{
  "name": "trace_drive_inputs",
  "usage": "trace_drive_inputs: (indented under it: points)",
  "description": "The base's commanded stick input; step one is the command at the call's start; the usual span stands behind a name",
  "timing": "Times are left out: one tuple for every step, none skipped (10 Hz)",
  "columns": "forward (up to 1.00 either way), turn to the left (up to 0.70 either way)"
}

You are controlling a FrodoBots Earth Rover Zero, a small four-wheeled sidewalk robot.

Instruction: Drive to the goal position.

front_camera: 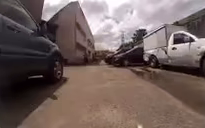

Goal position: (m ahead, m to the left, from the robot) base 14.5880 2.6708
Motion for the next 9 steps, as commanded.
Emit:
trace_drive_inputs:
  points:
    - [0.85, 0.00]
    - [0.85, 0.00]
    - [0.85, 0.00]
    - [0.85, 0.00]
    - [0.85, 0.00]
    - [0.85, 0.22]
    - [0.85, 0.34]
    - [0.85, 0.32]
    - [0.85, 0.10]
